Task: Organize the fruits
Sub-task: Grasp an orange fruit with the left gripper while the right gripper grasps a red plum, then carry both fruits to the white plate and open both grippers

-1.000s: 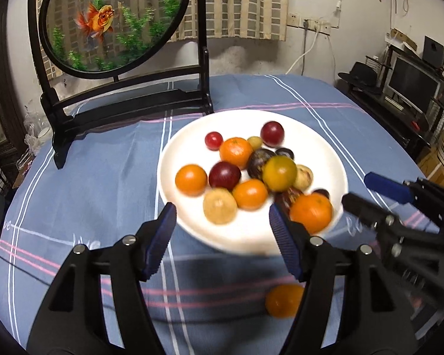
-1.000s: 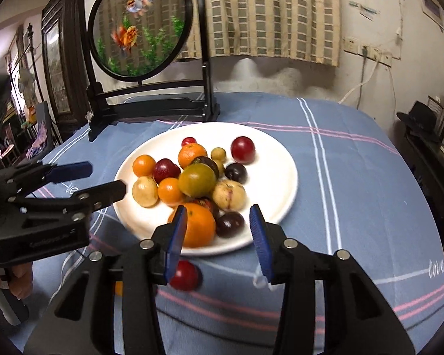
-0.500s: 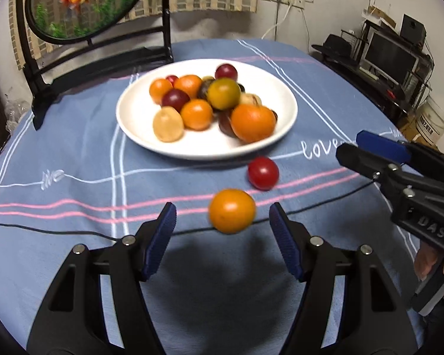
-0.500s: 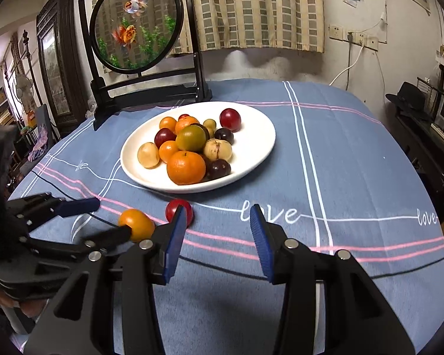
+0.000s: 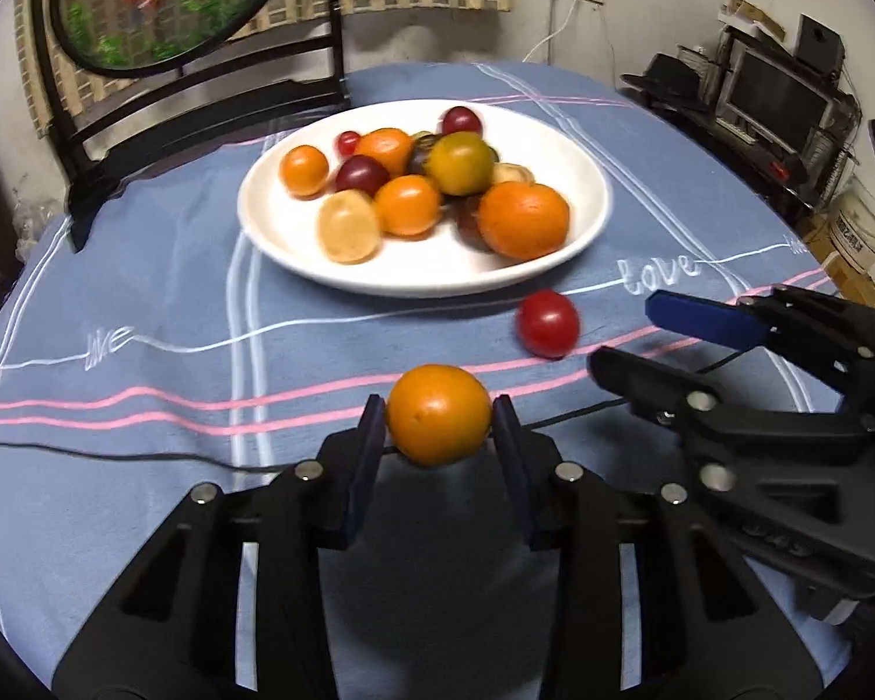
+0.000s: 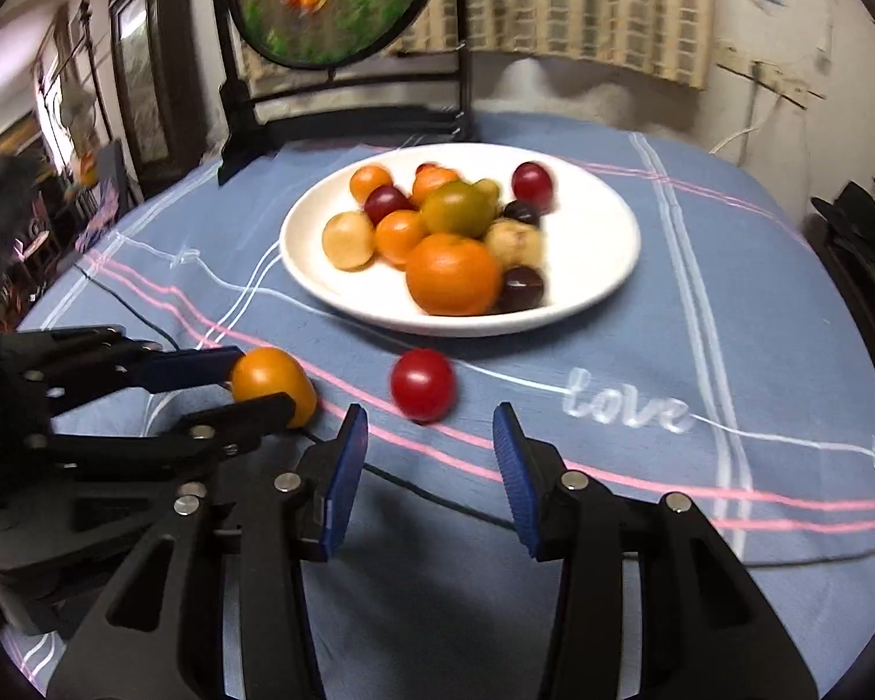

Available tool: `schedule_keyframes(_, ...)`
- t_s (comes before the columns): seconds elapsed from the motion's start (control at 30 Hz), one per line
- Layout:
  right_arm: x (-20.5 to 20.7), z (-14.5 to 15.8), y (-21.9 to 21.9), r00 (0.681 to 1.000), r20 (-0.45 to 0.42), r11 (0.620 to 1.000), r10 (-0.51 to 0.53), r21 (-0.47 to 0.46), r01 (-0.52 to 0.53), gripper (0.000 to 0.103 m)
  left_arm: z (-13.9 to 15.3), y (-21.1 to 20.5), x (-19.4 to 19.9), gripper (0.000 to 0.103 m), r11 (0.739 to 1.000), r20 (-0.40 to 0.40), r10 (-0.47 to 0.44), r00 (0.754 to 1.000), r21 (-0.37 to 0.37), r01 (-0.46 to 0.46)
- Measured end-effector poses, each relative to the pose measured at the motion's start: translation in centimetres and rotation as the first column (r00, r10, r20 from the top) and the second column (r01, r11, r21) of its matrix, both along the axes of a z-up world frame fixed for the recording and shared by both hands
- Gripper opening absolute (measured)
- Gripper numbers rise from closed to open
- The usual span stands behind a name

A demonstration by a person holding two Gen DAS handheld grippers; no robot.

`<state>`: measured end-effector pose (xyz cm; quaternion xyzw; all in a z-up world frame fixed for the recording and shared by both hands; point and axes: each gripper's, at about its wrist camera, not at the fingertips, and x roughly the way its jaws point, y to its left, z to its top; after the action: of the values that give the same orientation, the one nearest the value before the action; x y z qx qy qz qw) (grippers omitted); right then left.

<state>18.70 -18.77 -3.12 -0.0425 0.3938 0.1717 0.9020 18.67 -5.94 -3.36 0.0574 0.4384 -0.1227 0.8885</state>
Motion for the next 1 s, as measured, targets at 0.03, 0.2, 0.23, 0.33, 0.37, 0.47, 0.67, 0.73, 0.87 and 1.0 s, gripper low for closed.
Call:
schedule_keyframes(0.03,0.6,-0.3,0.4,1.000,-0.011,1.000,-0.004,-0.005,0.004,0.045,0.0,0.4,0.1,0.038,1.000,-0.002,0.003,1.000,-0.006,-0.003)
schedule_keyframes(0.2,2.6,-1.2,2.0,1.000,-0.022,0.999,-0.008,-0.037,0.007,0.042,0.2,1.2,0.1,0.038,1.000,0.002,0.008,1.000,-0.012,-0.008)
schedule_keyframes(0.23,2.7,-1.3,2.2,1.000,-0.023,0.999,-0.009,-0.046,0.008,0.031,0.2,1.2,0.2,0.038,1.000,0.000,0.009,1.000,-0.016,-0.009)
schedule_keyframes(0.33,2.9,-1.3,2.3,1.000,-0.022,0.997,-0.016,-0.071,0.015,0.028,0.1,1.4,0.4,0.038,1.000,-0.005,0.019,1.000,-0.024,-0.019)
schedule_keyframes(0.37,2.7,-1.1,2.2,1.000,-0.020,0.997,-0.019,-0.074,0.018,0.028,0.2,1.5,0.4,0.038,0.999,-0.005,0.021,1.000,-0.026,-0.021)
schedule_keyframes(0.47,1.7,-0.1,1.5,1.000,-0.005,0.999,-0.015,-0.052,0.014,0.028,0.5,1.5,0.2,0.037,0.999,0.000,0.022,1.000,-0.023,-0.022)
schedule_keyframes(0.67,-0.9,3.6,-0.8,0.994,0.099,0.999,-0.034,-0.016,0.036,0.028,2.9,1.6,0.0,0.022,0.999,0.039,0.022,0.999,-0.049,-0.020)
schedule_keyframes(0.73,-1.4,4.9,-1.3,0.989,0.139,0.999,-0.043,-0.011,0.045,0.028,3.9,1.5,0.0,0.022,0.999,0.063,0.019,0.998,-0.049,-0.016)
schedule_keyframes(0.87,-1.8,6.6,-1.7,0.981,0.187,0.999,-0.047,0.004,0.047,0.028,5.0,1.1,0.0,0.022,0.999,0.095,-0.001,0.995,-0.042,0.005)
schedule_keyframes(1.0,-2.1,6.8,-1.7,0.981,0.193,0.999,-0.036,0.024,0.032,0.028,3.9,1.3,0.1,0.022,0.998,0.063,-0.009,0.998,-0.059,0.012)
